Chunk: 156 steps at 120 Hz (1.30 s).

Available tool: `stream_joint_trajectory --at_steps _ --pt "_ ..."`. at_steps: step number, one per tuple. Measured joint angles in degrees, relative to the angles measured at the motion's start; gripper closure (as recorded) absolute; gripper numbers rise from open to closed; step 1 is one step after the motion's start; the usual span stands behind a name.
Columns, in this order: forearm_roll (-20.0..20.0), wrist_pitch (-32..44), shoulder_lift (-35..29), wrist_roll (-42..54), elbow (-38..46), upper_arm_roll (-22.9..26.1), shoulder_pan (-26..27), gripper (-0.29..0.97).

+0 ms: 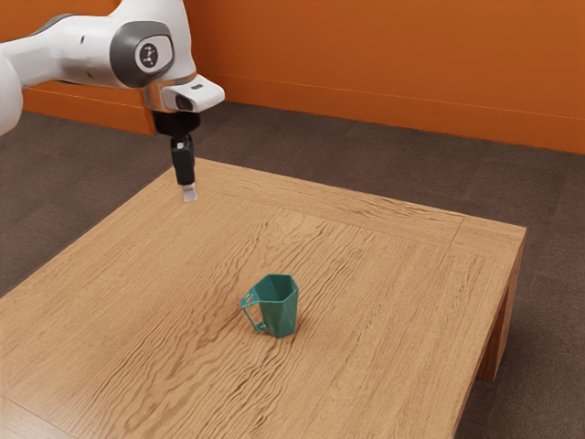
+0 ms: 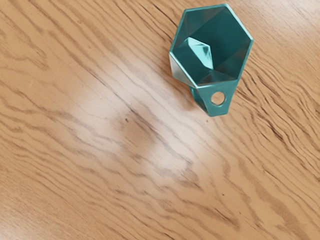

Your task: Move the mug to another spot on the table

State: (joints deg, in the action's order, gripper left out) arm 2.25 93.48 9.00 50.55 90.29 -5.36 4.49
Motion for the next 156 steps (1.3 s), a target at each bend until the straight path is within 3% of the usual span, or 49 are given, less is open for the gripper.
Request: stream_joint_trajectory --at_steps 33,54,81,114,156 --pt "-0.3 0.0 -1.2 0.7 0.4 0.3 0.0 0.0" --pt "0.9 0.9 -8.3 1.0 10.4 3.9 -0.3 0.0" --pt "-0.2 10.4 -11.1 1.3 22.3 5.2 3.1 0.0" --pt "-1.1 21.1 -8.6 -0.1 27.8 5.3 2.7 0.0" --pt "5.1 30.5 -4.1 -2.3 31.8 5.3 2.2 0.0"
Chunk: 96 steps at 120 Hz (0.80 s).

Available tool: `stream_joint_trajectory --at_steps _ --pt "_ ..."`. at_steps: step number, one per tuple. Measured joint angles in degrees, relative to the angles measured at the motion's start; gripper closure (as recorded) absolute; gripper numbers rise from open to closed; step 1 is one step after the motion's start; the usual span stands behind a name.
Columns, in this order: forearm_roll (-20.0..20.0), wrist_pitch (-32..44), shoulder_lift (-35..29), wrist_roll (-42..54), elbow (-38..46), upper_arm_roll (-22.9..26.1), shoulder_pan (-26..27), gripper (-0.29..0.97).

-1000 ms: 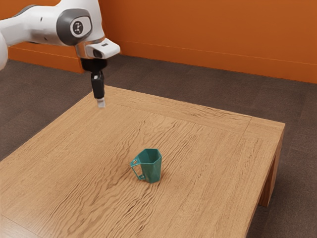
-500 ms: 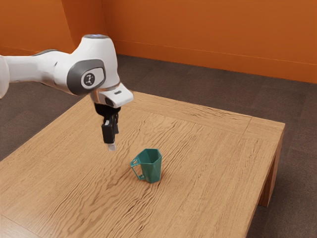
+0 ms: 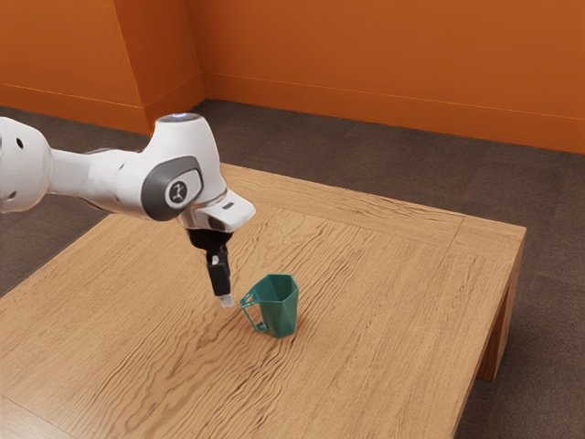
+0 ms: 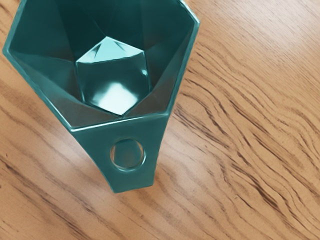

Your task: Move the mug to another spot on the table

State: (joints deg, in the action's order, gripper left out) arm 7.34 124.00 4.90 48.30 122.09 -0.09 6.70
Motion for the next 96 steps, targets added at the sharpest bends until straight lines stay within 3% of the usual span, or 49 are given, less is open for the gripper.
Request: stream_joint_trajectory --at_steps 46,96 --pt "6.8 6.1 5.4 -1.4 0.1 0.0 0.8 0.0" --pt "5.5 10.3 8.1 -2.3 -0.2 0.0 0.9 0.0"
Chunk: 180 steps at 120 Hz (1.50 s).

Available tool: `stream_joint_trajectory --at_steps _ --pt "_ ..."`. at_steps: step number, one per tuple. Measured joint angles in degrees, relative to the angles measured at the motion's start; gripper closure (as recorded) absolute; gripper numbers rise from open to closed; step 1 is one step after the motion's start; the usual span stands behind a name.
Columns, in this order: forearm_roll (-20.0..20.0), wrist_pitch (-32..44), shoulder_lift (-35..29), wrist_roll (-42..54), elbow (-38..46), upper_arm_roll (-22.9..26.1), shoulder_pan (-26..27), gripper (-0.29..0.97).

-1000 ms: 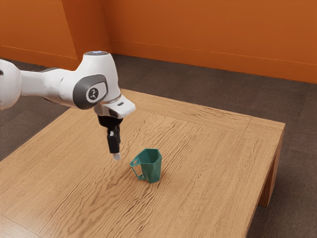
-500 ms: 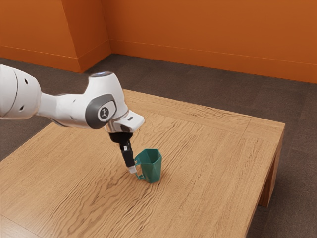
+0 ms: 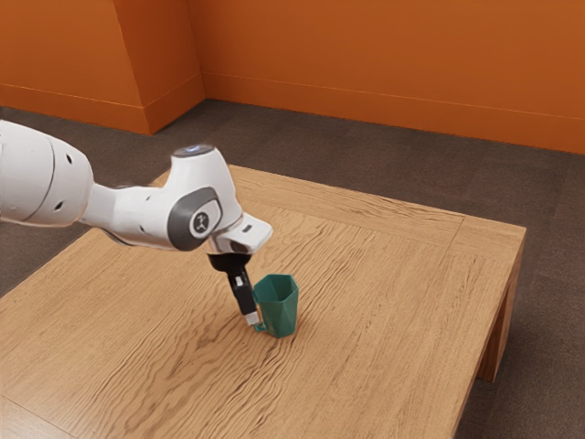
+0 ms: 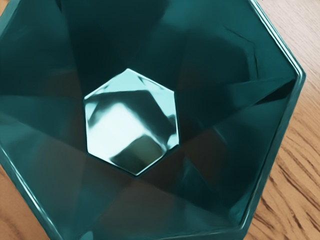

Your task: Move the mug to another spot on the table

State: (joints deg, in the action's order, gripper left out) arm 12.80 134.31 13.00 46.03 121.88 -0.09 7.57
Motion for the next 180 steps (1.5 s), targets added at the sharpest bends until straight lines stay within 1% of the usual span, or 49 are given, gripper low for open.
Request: stream_joint_trajectory --at_steps 29,35,45,60,83,100,116,120,133,151,167,180 --pt "1.6 1.5 2.3 -0.3 0.0 0.0 0.0 0.0" --pt "1.7 1.7 2.4 -0.4 0.0 0.0 0.0 0.03" --pt "1.8 1.9 2.5 -0.5 0.0 0.0 0.0 0.13" --pt "1.8 2.1 2.4 -0.8 0.0 0.0 0.0 0.42" --pt "2.0 2.3 1.5 -1.0 -0.1 0.0 -0.1 0.53" --pt "4.4 2.4 0.8 1.2 -0.1 -0.3 -0.6 0.57" --pt "5.0 2.6 -0.7 4.1 -0.1 -0.4 -0.7 0.61" --pt "5.1 2.6 -1.2 5.0 -0.1 -0.4 -0.8 0.59" --pt "5.7 2.6 -2.9 8.4 0.0 -0.4 -1.2 0.62" --pt "8.4 2.8 -5.3 13.9 0.9 -0.4 -2.1 0.63" --pt "9.5 2.8 -6.7 18.4 1.8 -0.4 -3.6 0.63" --pt "11.6 2.8 -7.1 22.4 2.5 -0.8 -5.9 0.62"
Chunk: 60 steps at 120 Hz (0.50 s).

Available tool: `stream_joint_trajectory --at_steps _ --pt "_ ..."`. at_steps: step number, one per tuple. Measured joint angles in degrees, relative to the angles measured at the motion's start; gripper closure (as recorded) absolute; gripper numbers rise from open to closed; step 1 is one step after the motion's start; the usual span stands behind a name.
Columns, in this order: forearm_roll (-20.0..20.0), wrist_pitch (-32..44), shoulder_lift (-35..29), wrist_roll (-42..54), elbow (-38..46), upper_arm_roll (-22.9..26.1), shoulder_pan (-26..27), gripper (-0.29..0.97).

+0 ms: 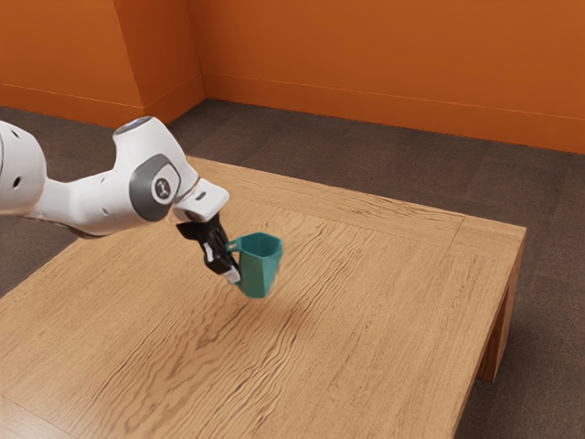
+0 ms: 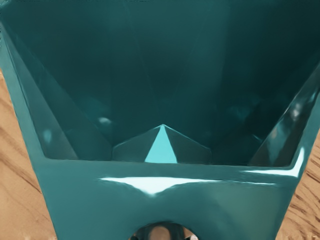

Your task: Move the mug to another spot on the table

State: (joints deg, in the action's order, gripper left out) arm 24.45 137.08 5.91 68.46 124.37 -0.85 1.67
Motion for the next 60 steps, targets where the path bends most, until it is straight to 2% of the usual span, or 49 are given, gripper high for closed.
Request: stream_joint_trajectory --at_steps 17,35,50,60 --pt "1.8 0.0 -1.5 5.7 1.9 -1.2 -1.4 0.62" --pt "6.3 -0.1 -1.9 12.8 3.9 -3.4 -2.3 0.62" --pt "8.4 -0.2 -1.4 18.6 4.1 -3.9 -4.1 0.62" --pt "11.6 -0.3 -0.4 23.0 4.1 -4.1 -4.9 0.62"
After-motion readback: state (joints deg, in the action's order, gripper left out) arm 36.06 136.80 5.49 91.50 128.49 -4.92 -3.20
